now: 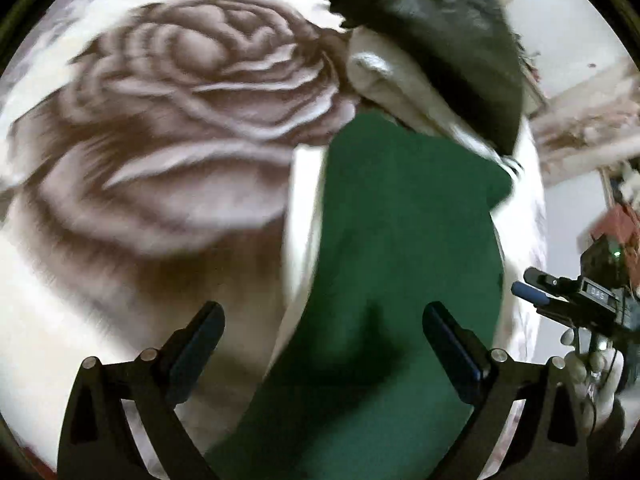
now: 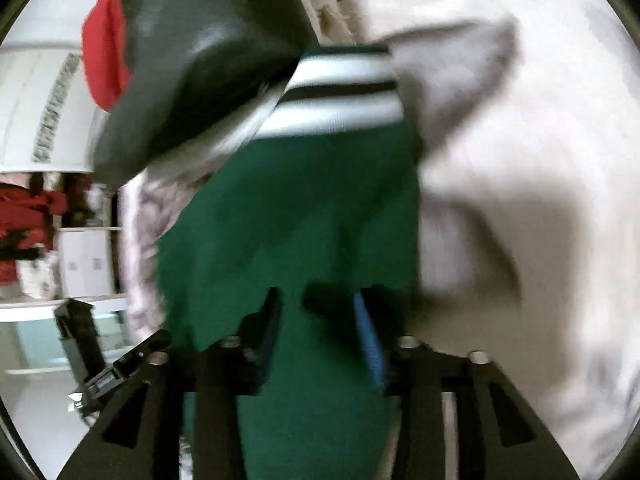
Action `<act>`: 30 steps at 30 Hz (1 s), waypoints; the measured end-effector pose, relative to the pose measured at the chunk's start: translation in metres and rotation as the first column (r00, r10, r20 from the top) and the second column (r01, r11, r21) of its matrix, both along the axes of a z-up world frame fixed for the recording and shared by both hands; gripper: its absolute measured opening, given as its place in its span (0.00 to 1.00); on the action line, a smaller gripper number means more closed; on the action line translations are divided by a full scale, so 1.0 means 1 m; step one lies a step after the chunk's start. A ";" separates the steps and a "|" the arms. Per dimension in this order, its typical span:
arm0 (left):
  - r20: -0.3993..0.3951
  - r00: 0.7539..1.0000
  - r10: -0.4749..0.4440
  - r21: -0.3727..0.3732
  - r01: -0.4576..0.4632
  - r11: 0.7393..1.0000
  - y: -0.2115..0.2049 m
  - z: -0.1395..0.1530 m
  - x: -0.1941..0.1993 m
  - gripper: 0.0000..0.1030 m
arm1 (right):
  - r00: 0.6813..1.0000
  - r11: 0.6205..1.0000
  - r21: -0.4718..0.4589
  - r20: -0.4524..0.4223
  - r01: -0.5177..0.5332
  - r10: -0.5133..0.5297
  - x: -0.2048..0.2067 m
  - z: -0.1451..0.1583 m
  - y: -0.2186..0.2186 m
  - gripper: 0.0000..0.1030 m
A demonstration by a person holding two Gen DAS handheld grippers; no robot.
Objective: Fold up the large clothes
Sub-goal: 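Lift the jacket side with the right tool and fold it over while the left tool holds the hem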
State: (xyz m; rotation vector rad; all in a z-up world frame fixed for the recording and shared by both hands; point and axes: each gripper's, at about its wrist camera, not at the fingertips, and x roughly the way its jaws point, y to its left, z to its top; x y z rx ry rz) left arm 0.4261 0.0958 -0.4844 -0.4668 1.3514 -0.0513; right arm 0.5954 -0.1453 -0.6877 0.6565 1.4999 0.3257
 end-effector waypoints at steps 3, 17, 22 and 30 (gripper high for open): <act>-0.057 0.997 -0.060 -0.009 0.060 0.998 0.013 -0.001 -0.056 0.99 | 0.999 0.999 0.027 -0.049 0.025 -0.023 -0.079 0.028 -0.013 0.52; 0.030 0.998 0.055 -0.642 -0.023 0.766 0.034 -0.017 -0.145 0.05 | 0.878 0.951 -0.019 -0.378 0.310 -0.294 -0.413 -0.053 0.042 0.53; -0.156 0.977 0.144 -0.624 -0.211 0.752 0.090 -0.099 -0.155 0.07 | 0.882 0.955 -0.036 -0.373 0.295 -0.287 -0.430 -0.060 0.044 0.53; -0.160 0.985 -0.059 -0.446 -0.019 0.895 0.070 -0.052 -0.212 0.60 | 0.906 0.969 0.001 -0.355 0.248 -0.231 -0.433 -0.047 0.065 0.58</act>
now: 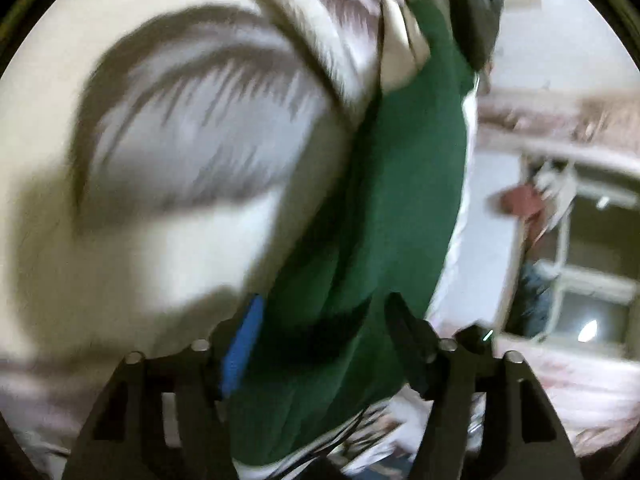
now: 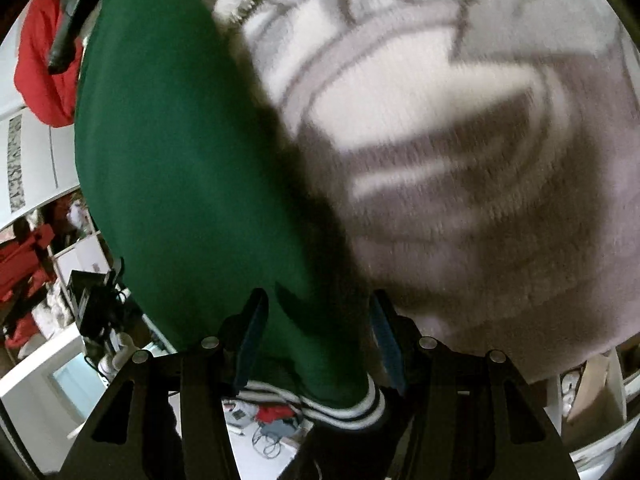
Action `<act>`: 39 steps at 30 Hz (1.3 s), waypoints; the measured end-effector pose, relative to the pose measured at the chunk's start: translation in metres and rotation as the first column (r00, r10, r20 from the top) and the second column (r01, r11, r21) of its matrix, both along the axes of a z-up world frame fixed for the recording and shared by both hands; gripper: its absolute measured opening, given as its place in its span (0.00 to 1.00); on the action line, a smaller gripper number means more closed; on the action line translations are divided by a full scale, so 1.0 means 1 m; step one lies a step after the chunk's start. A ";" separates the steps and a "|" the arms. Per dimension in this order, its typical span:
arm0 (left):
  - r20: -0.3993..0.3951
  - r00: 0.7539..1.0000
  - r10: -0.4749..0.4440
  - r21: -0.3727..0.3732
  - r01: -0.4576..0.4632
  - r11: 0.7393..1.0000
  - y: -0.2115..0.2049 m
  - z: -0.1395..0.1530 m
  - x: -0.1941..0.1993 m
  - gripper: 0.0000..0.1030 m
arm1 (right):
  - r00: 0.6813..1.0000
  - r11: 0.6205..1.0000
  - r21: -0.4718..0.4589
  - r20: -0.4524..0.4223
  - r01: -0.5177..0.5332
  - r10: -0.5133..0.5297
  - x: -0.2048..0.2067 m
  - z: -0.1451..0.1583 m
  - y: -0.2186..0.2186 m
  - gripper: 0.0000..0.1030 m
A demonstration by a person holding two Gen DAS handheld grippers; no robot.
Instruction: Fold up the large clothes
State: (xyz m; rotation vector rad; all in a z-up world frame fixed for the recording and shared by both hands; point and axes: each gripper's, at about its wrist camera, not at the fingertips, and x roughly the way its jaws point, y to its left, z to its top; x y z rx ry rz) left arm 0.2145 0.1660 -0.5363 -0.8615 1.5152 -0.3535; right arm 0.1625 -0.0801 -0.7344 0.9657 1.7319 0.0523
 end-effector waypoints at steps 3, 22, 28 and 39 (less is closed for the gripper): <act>0.001 0.996 -0.091 0.108 0.090 0.990 -0.031 -0.002 -0.032 0.58 | 0.999 0.998 0.059 -0.030 0.013 -0.011 -0.030 -0.007 -0.019 0.58; -0.011 0.998 -0.054 0.062 0.055 0.997 -0.042 -0.017 -0.064 0.58 | 0.998 0.978 0.200 0.007 0.061 -0.064 -0.075 -0.031 0.000 0.43; 0.023 0.996 -0.085 0.070 0.083 0.994 -0.062 -0.021 -0.071 0.71 | 0.999 0.959 0.284 0.040 -0.009 -0.002 -0.076 -0.065 -0.005 0.61; 0.108 0.993 0.057 -0.020 -0.055 0.998 -0.073 0.035 -0.073 0.12 | 0.996 0.934 0.357 0.085 -0.024 -0.007 -0.070 -0.047 0.039 0.22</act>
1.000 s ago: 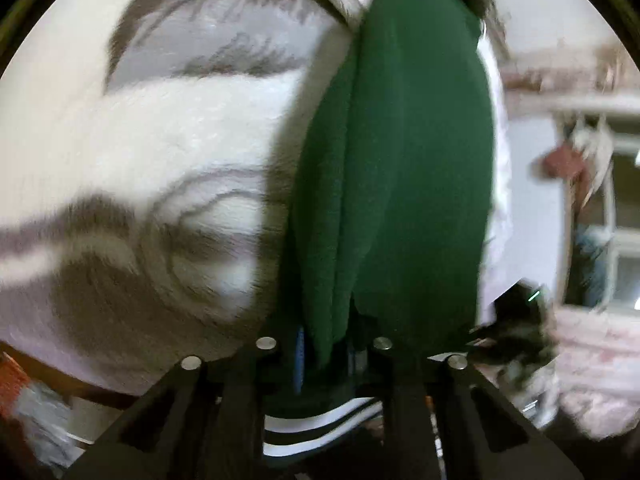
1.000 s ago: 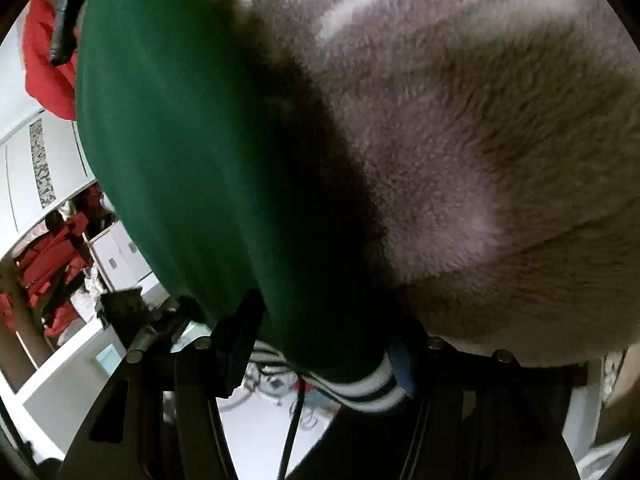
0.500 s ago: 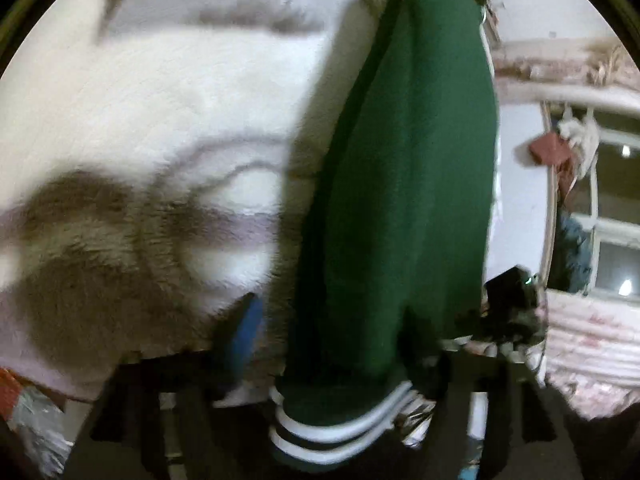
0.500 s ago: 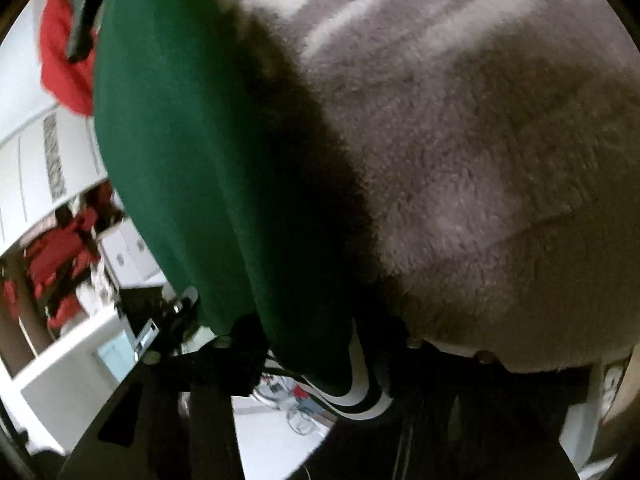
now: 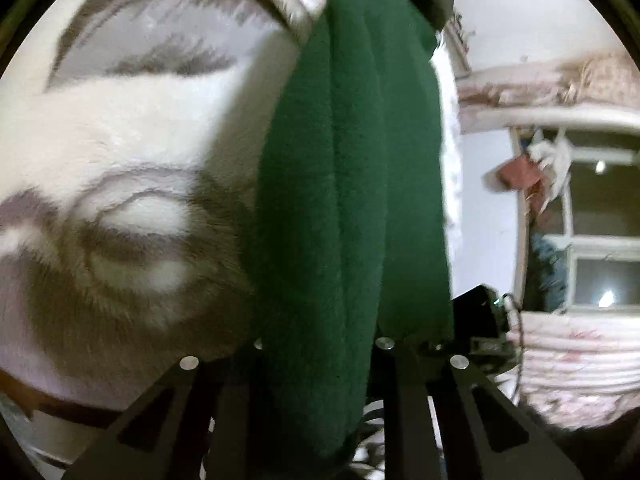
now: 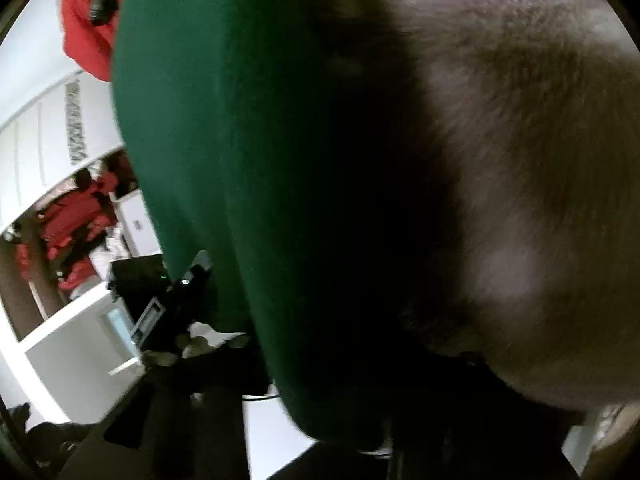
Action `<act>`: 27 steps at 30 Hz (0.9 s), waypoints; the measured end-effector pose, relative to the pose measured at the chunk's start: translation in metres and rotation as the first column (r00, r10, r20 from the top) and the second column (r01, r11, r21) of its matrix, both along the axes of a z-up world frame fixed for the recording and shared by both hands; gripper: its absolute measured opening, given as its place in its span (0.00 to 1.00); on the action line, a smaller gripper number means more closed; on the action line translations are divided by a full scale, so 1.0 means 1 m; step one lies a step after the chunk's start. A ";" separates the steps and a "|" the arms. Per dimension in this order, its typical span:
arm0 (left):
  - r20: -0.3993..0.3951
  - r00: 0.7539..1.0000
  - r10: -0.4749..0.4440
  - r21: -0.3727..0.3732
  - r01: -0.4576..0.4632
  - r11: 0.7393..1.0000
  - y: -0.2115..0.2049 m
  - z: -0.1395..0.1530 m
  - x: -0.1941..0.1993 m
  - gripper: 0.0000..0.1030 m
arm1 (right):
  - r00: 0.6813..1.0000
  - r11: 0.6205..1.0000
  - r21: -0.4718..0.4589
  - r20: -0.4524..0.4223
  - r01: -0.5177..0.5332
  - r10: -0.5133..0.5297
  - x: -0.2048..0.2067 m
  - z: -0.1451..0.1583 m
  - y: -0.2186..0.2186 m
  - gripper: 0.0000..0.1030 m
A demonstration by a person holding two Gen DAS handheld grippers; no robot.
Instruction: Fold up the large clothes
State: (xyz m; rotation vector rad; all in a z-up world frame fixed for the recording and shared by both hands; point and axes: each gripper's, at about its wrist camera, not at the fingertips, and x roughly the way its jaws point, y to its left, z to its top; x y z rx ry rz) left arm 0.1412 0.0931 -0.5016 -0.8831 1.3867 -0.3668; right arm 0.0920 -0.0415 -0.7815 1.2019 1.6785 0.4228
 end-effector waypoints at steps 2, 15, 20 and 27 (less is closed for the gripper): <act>0.006 1.000 0.028 -0.039 -0.028 0.999 0.004 0.017 0.003 0.12 | 0.999 0.998 0.044 0.010 0.035 -0.035 -0.001 0.017 -0.001 0.20; 0.217 0.968 0.127 -0.195 -0.085 0.977 0.002 0.097 0.152 0.12 | 0.893 0.906 0.294 0.244 0.303 -0.378 0.099 0.156 -0.042 0.18; 0.266 0.960 0.086 -0.120 -0.055 0.991 -0.008 0.076 0.236 0.12 | 0.853 0.883 0.298 0.274 0.364 -0.444 0.185 0.160 -0.077 0.18; 0.146 0.988 0.056 -0.042 -0.051 0.998 -0.003 -0.008 0.327 0.14 | 0.877 0.898 0.199 0.211 0.394 -0.431 0.330 0.115 -0.094 0.18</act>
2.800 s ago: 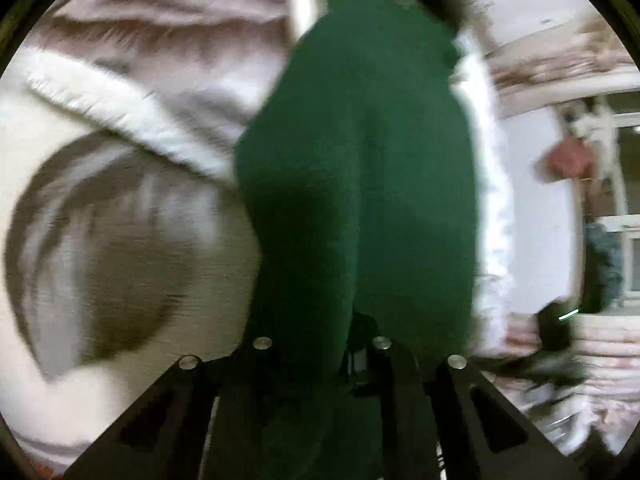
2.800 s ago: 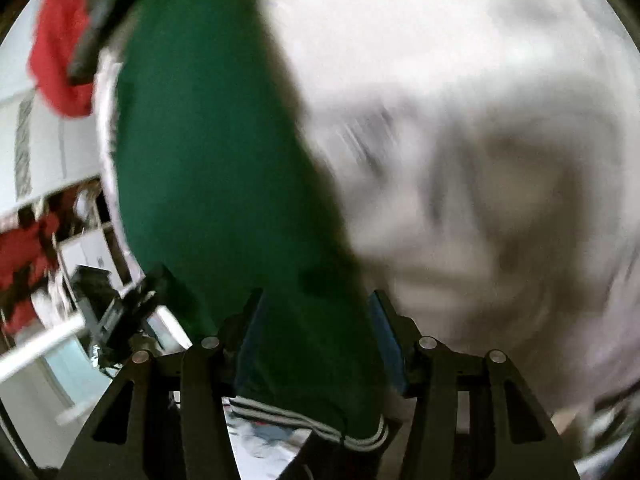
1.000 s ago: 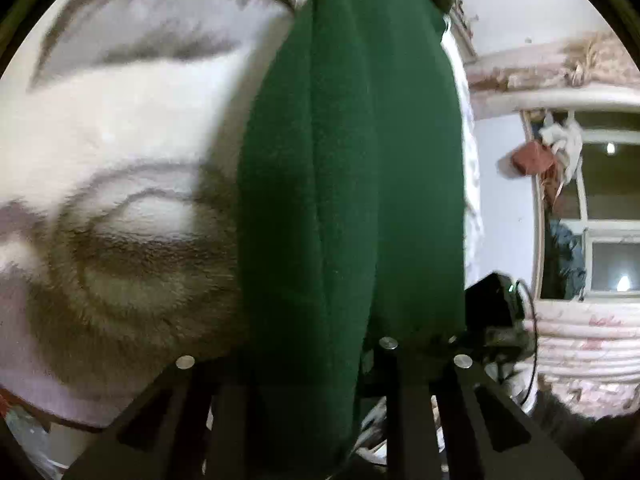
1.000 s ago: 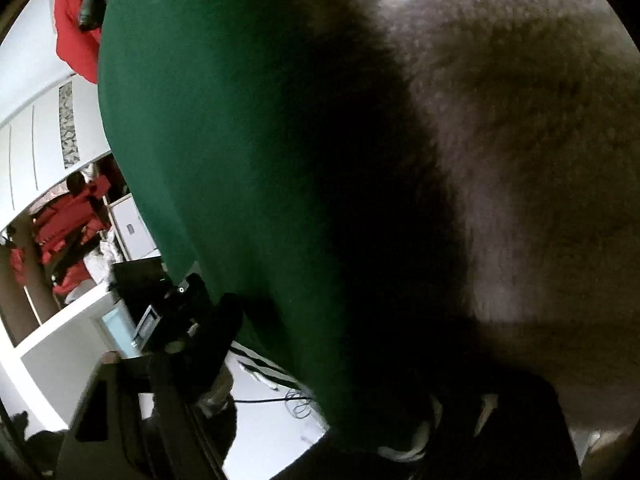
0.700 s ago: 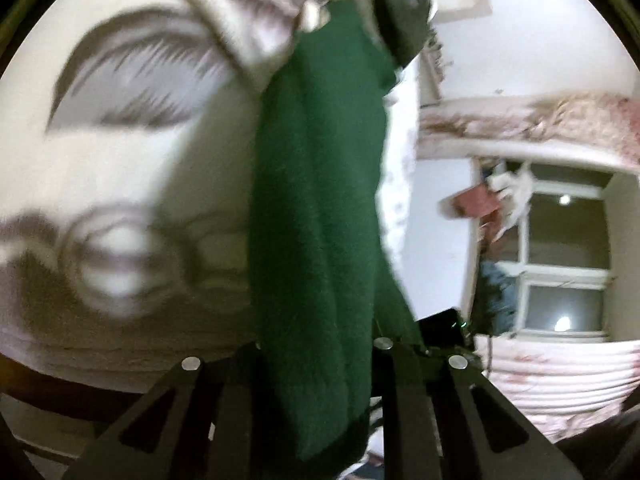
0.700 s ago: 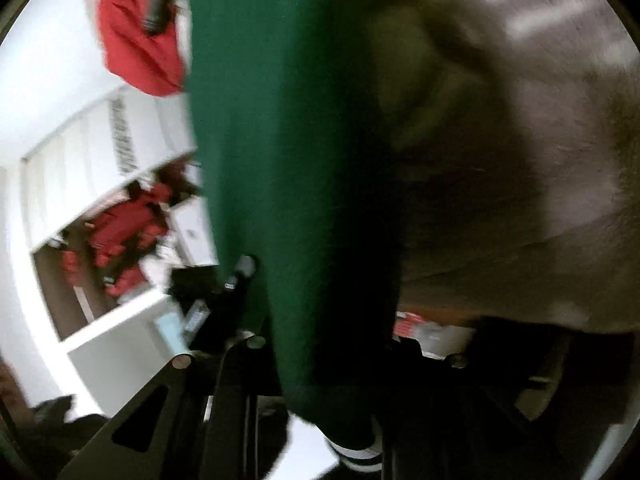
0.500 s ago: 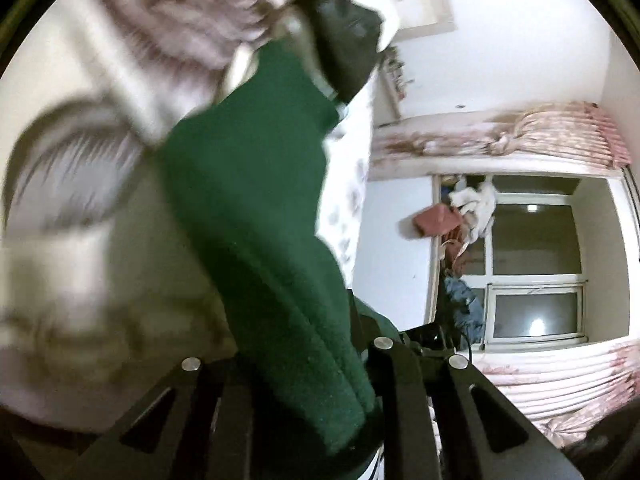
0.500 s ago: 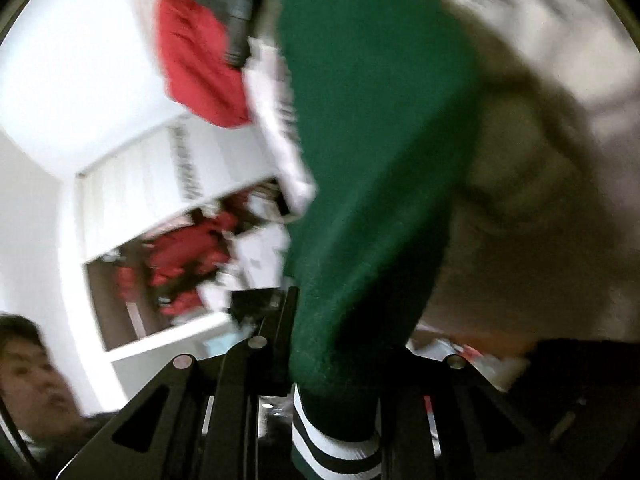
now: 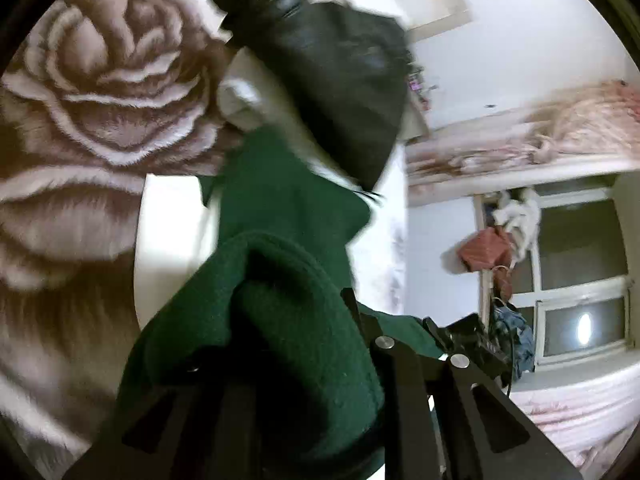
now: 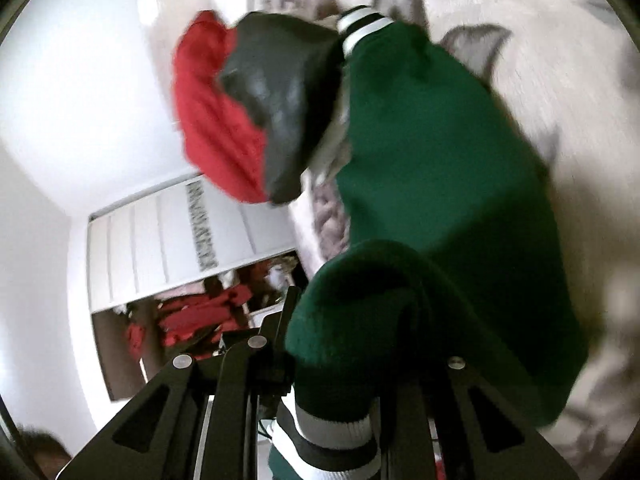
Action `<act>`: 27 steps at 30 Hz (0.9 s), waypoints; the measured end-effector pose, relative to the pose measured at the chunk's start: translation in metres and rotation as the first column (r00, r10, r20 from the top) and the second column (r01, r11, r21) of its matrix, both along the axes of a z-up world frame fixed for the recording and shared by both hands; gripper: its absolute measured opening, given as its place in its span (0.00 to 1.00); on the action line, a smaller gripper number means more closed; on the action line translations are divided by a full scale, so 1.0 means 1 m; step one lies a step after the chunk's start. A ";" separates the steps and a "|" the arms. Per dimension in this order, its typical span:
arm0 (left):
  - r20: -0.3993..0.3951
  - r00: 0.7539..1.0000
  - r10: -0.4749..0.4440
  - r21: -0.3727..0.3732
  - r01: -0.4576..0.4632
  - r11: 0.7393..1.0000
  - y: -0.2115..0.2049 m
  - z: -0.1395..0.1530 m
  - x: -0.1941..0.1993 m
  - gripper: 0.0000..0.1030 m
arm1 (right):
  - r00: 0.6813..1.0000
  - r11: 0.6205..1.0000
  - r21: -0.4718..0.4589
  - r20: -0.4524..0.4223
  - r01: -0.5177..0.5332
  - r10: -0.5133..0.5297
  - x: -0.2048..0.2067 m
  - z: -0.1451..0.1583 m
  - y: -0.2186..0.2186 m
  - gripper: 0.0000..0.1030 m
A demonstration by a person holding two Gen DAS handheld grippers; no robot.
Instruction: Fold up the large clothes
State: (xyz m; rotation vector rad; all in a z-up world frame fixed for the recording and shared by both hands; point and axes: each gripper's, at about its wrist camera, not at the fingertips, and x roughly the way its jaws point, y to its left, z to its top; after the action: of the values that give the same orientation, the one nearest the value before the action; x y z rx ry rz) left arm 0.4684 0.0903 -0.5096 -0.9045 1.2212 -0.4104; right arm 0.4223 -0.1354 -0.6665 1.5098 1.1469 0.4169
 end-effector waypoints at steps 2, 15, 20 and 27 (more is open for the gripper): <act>-0.105 0.994 0.010 0.001 -0.010 1.000 0.004 -0.027 0.018 0.15 | 0.997 1.000 -0.015 -0.078 -0.014 0.013 0.037 -0.026 -0.002 0.18; -0.170 0.978 0.117 -0.215 -0.152 0.965 0.036 -0.008 0.034 0.78 | 0.977 0.975 0.218 -0.191 -0.047 0.090 0.138 -0.053 0.016 0.58; -0.102 0.982 0.162 -0.151 -0.176 0.973 0.045 -0.005 0.048 0.89 | 0.984 0.966 0.257 -0.174 0.015 0.031 0.156 -0.049 0.008 0.68; 0.124 0.989 0.078 0.441 -0.125 0.889 0.034 0.028 0.036 0.89 | 0.994 0.969 -0.221 -0.018 -0.107 0.106 0.176 0.001 -0.026 0.72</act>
State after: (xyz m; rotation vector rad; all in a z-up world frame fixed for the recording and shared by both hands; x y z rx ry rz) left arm 0.5045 0.1240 -0.4815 -0.5368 1.1042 -0.0788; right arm 0.5983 -0.1612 -0.6660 1.2600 1.2405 0.3440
